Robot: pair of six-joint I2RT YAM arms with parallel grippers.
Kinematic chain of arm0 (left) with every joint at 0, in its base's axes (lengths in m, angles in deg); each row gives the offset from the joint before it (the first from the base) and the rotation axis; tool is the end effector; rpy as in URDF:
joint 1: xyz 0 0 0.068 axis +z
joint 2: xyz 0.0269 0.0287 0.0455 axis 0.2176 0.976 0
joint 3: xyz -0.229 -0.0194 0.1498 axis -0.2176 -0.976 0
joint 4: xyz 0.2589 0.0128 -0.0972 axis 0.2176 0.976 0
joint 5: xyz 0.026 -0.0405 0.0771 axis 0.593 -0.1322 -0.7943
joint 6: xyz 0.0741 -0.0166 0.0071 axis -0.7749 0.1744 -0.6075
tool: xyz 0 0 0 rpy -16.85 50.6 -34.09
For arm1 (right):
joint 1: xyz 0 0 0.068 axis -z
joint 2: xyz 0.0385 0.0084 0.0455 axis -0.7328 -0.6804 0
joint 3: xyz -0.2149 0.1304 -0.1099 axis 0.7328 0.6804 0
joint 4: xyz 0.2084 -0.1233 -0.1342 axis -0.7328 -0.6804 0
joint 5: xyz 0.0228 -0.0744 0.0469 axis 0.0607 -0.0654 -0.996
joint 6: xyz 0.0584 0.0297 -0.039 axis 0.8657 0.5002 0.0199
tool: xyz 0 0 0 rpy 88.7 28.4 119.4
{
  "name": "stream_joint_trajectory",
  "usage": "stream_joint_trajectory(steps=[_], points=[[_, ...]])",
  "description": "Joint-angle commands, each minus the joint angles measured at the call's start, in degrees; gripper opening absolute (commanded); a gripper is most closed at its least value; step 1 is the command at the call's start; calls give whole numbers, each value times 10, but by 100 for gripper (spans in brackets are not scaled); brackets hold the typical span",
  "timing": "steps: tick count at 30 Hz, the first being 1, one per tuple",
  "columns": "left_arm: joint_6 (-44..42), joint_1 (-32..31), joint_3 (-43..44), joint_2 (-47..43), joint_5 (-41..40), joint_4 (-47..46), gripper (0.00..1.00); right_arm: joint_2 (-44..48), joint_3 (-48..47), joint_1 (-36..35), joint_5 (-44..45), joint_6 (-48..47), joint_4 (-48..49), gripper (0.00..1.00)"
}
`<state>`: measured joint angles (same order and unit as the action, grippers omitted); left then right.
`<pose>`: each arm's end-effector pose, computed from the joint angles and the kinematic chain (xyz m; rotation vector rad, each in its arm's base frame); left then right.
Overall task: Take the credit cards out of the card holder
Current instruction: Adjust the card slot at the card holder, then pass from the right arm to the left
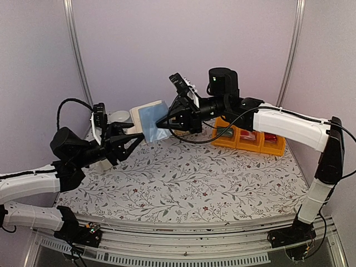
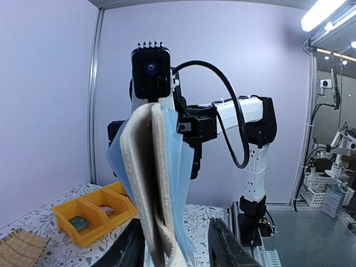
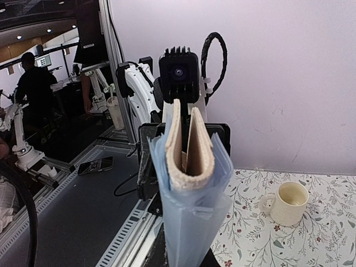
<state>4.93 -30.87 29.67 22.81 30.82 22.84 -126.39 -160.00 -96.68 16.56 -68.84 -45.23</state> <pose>0.1633 -0.2002 0.3172 0.7694 1.1153 -1.2440 0.2475 0.3773 0.3781 -1.4926 1.1077 1.4715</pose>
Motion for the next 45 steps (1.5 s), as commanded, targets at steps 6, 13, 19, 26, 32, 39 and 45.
stream_joint_trajectory(steps=[6,13,19,26,32,39,45], points=[[-86,-4,-11,-102,-124,63,49,31,8,-1,3,-24,-25,2],[-81,-8,33,-121,-70,117,39,27,7,-2,17,-28,-28,2],[-83,-34,67,-73,-35,136,39,29,7,-1,29,-26,-27,2],[-99,-38,74,-67,-71,143,40,31,8,-1,28,-30,-29,2],[-107,-38,59,-85,-109,141,43,35,9,-1,30,-34,-33,2],[-115,-38,62,-81,-165,151,43,37,10,-1,31,-38,-38,2],[-105,-41,74,-54,-120,147,39,38,10,-1,34,-38,-39,2]])
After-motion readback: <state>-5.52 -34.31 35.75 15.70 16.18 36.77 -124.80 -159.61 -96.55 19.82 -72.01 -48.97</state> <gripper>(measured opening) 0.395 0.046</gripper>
